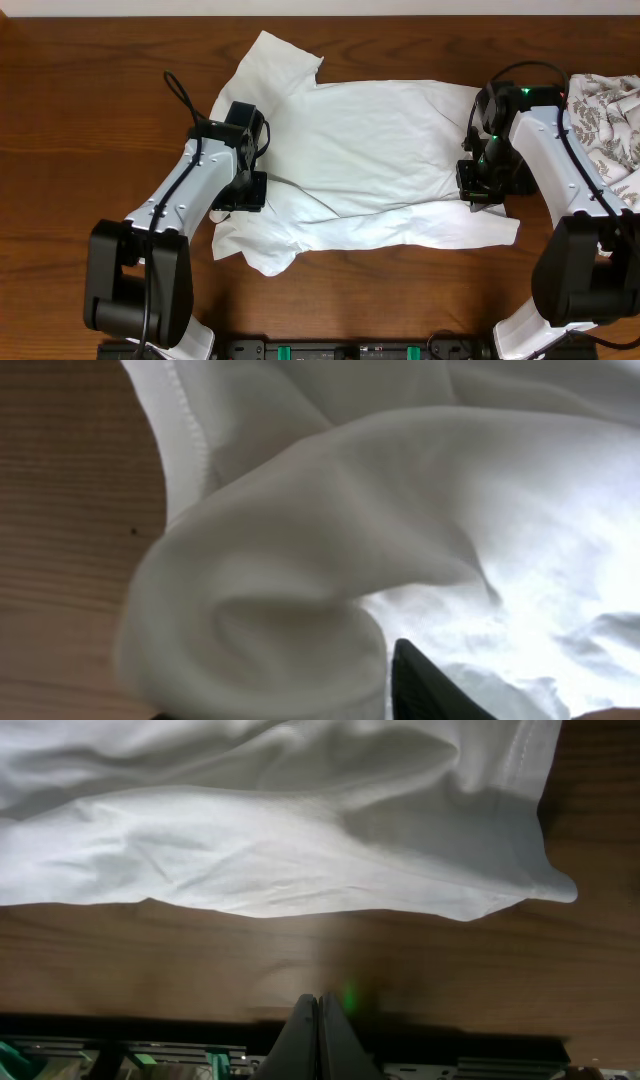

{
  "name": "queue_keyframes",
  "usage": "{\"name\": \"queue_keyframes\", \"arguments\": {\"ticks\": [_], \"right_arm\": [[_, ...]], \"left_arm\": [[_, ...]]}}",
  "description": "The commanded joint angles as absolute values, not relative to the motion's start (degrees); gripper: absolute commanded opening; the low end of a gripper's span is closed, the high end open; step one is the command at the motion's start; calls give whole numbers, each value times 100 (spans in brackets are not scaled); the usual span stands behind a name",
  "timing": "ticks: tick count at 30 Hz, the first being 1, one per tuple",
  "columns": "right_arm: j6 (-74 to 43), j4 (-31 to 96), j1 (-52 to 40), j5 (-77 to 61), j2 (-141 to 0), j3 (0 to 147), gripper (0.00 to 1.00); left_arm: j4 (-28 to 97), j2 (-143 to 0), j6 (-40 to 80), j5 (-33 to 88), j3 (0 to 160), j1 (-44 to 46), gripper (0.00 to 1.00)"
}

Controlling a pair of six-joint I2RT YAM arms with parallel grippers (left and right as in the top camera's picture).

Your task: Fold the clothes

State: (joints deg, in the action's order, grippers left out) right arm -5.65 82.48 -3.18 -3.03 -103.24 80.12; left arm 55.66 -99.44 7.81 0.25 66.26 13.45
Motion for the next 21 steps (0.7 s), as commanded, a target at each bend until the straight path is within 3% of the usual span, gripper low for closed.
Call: {"name": "queue_keyframes", "arguments": {"ticks": [1,5,10,12,21], "right_arm": [[-572,8237,-301,-327,-10324,8003,1],[-572,8237,-301,-327,-10322,8003,1],[-572,8221,-301,-327,-10324,8003,1],[-569,8224,-301,-325,-10324,8003,1],[-611,8213,-281,-202,-10289,8003,1]], "left_arm": [[5476,-9933,823,89,6388,1347,43],[5341,-9933,825,89,6198,1347,42],[5142,-9904,825,84,6200,1347,12],[5061,-9826,825,84,6202,1347,6],[5382,-8272,1085,84,6222,1343,6]]}}
